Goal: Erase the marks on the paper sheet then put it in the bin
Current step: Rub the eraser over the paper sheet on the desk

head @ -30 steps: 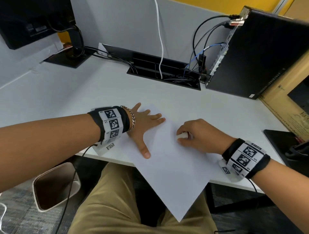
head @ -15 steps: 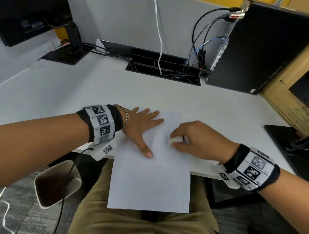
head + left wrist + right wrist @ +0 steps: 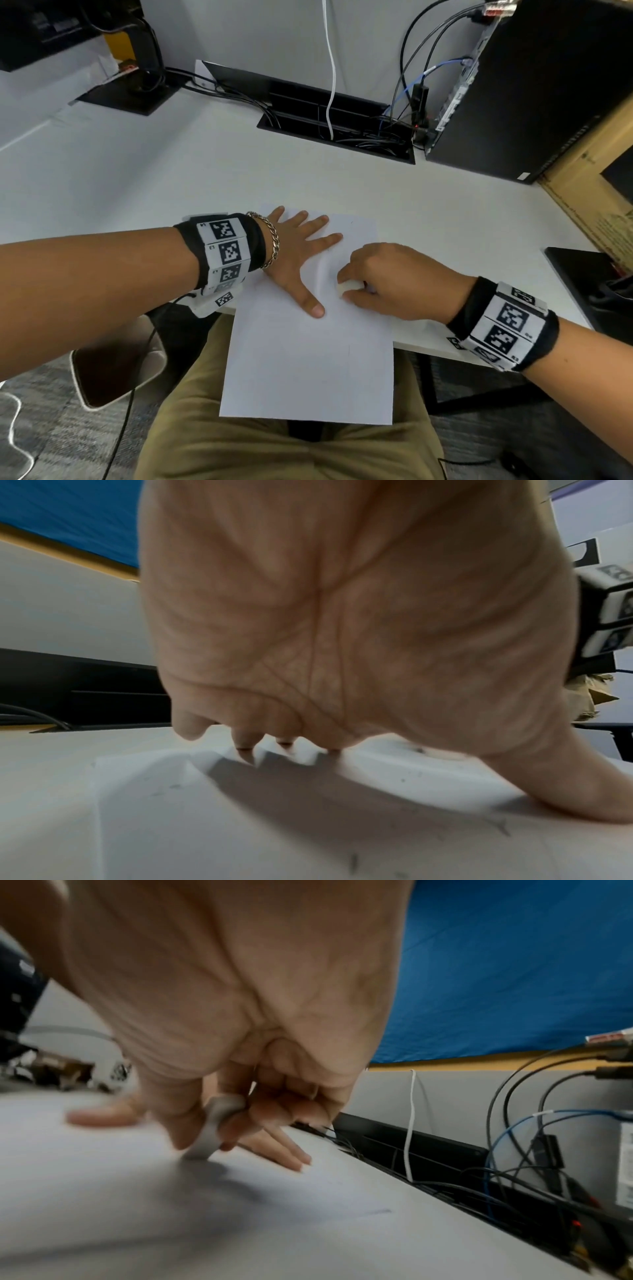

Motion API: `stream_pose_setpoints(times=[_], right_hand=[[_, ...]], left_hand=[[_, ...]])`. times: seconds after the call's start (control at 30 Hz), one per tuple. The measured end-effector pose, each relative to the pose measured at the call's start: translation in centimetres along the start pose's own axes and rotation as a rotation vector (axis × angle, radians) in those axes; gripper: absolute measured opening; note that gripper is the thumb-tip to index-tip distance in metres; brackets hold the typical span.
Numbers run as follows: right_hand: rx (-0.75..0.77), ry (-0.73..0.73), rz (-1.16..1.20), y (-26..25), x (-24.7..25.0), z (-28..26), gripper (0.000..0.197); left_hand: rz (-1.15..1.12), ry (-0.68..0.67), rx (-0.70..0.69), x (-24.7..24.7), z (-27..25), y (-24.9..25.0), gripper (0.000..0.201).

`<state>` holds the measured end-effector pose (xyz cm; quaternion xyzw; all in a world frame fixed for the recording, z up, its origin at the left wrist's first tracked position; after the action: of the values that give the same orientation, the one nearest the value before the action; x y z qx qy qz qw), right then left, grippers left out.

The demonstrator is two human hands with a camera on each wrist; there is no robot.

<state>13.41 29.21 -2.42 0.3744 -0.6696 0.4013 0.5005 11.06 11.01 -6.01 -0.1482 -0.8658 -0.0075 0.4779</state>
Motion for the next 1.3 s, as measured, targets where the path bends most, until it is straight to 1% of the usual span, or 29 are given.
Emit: stream_pose_setpoints(times=[0.07, 0.2, 0.37, 0.43, 0.53, 0.63, 0.73, 0.83, 0.93, 1.1, 1.3], right_hand=[[0.0, 0.003, -0.068, 0.5, 0.6, 0.6, 0.03], [-0.067, 0.065, -0.137, 1.5, 1.0, 1.3, 0.031], [0.003, -0.033, -0.134, -0.9, -0.1, 0.2, 0.031], [-0.01, -0.023, -0.144, -0.4, 0.5, 0.6, 0.029], [-0.048, 0.037, -0.16, 0.4, 1.4, 1.5, 0.026], [-0.009, 0.023, -0.164, -0.2, 0.7, 1.4, 0.026], [0.04, -0.031, -0.137, -0.3, 0.3, 0.6, 0.027], [0.007, 0.023, -0.1, 0.7, 0.8, 0.9, 0.026], [-0.022, 0.069, -0.098, 0.9, 0.4, 0.9, 0.027], [0.012, 0.025, -0.004, 0.7, 0.2, 0.3, 0.028], [-0.103, 0.11, -0.04, 3.3, 1.5, 2.6, 0.028]], left_hand=[[0.013, 0.002, 0.006, 0.0, 0.1, 0.1, 0.145], [0.012, 0.006, 0.013, 0.1, 0.2, 0.1, 0.145], [0.019, 0.0, 0.02, 0.1, 0.2, 0.1, 0.146], [0.017, 0.002, 0.017, 0.1, 0.2, 0.1, 0.146], [0.02, 0.006, 0.013, 0.0, 0.3, 0.0, 0.148], [0.014, -0.001, 0.018, -0.2, 0.4, -0.1, 0.148], [0.014, -0.012, 0.021, -0.1, 0.4, 0.0, 0.147], [0.012, -0.015, 0.02, 0.0, 0.5, 0.0, 0.147], [0.01, -0.018, 0.019, 0.0, 0.4, 0.0, 0.148], [-0.007, 0.0, 0.016, 0.1, 0.3, 0.0, 0.149], [-0.022, 0.004, 0.011, 0.2, 0.2, 0.0, 0.151]])
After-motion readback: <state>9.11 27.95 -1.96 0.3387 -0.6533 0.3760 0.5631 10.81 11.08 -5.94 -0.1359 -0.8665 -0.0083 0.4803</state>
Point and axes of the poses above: each hand's wrist, its own z-axis towards the middle knuckle, its own x-axis out of the back of the hand, y = z × x, the point moved 4 cm from there along z, towards the middle knuckle, and after that the axes turned 12 degrees about x, right-handed, at the moved point
